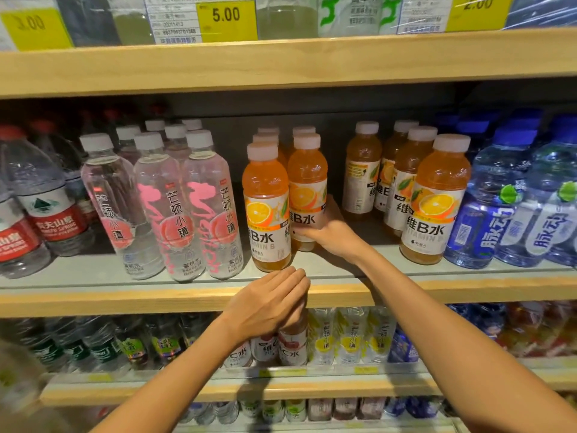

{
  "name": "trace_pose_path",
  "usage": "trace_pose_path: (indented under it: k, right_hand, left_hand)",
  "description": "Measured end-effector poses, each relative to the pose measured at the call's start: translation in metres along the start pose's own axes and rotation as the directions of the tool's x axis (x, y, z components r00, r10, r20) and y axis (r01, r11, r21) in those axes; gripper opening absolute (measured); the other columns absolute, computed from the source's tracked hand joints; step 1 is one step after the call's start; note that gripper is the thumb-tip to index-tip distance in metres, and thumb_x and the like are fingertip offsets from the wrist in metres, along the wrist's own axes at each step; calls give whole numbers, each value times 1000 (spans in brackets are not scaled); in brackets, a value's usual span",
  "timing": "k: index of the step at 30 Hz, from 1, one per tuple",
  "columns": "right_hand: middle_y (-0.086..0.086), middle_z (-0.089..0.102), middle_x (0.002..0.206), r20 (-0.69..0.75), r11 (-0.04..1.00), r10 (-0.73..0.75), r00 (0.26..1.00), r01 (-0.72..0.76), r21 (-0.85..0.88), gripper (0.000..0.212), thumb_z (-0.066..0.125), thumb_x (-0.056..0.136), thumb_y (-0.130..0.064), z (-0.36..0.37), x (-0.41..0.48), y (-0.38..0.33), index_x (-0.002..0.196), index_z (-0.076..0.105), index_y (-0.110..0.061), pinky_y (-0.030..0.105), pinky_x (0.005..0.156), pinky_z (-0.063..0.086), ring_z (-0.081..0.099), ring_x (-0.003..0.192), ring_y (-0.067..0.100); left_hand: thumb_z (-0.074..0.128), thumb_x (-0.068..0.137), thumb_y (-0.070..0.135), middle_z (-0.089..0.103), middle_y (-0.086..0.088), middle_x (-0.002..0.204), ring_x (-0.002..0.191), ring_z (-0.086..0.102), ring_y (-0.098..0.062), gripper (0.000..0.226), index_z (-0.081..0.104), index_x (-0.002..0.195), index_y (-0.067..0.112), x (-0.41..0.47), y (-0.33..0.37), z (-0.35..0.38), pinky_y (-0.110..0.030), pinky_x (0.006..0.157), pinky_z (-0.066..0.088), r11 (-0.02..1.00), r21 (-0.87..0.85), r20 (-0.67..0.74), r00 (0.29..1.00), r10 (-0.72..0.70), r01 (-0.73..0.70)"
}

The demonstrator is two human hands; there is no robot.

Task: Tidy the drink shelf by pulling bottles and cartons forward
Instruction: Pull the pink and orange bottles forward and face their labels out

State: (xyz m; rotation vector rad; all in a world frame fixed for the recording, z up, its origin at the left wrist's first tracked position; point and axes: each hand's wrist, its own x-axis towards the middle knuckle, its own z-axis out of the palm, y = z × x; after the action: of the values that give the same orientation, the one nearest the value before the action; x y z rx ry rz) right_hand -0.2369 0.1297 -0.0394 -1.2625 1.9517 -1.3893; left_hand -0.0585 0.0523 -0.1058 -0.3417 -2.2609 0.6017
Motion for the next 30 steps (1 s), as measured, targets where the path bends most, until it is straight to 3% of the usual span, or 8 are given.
trace_pose_path:
  k: [4,6,11,14,16,19,21,30]
  right_hand:
    - [3,59,123,-29,998,-52,998,51,-45,44,73,83,-27,-2,-6,-3,118,47,-27,27,92,45,55,113,16]
    - [5,59,125,-72,989,-70,995,60,-138,50,70,85,-31,-9,-12,3,125,45,-15,29,91,49,57,113,18]
    - [11,62,119,-400,984,-29,916,-44,-173,49,65,88,-35,-36,-34,25,124,53,-4,39,96,48,57,113,23]
    - [11,61,117,-510,983,-69,857,-30,-184,41,61,92,-25,-45,-33,27,126,50,-4,31,92,46,56,110,24]
    - [13,57,117,-533,969,-103,840,-37,-246,42,59,93,-23,-45,-27,23,129,45,-4,22,86,38,52,110,26]
    - [15,32,150,-553,954,-77,829,-100,-284,65,55,96,-27,-44,-9,20,147,21,-5,29,108,25,31,137,28]
    - [14,20,156,-553,929,-53,832,-162,-332,72,52,97,-31,-43,3,20,150,11,-4,28,112,17,22,143,27]
    - [19,18,155,-611,899,-3,791,-266,-349,77,54,94,-36,-35,35,31,148,13,1,32,112,11,17,144,29]
  left_hand:
    - [52,91,24,69,-14,108,98,66,-26,31,66,108,1,6,3,-7,-33,87,54,999,-26,33,998,-44,45]
    - [52,90,22,68,-13,105,95,65,-26,29,68,104,2,10,4,-10,-34,82,54,992,-70,44,994,-98,101]
    - [52,90,26,65,-10,100,86,62,-24,28,65,103,4,38,20,-11,-33,70,53,975,-169,97,987,-129,144]
    - [42,94,39,62,-8,105,89,58,-23,39,60,110,8,66,25,-5,-33,72,49,973,-180,227,968,-103,146]
    - [33,95,46,59,-7,106,91,55,-24,46,58,110,10,79,26,-1,-34,73,45,969,-186,309,946,-100,163]
    - [27,95,53,58,-7,108,92,53,-24,54,57,111,11,84,26,5,-33,72,42,965,-187,351,930,-110,185]
    - [26,95,54,57,-6,110,94,52,-23,55,55,113,11,83,25,6,-33,73,42,964,-191,364,925,-107,186]
    - [29,96,56,56,-5,109,92,50,-21,54,55,113,12,82,22,8,-33,71,43,958,-208,379,919,-108,198]
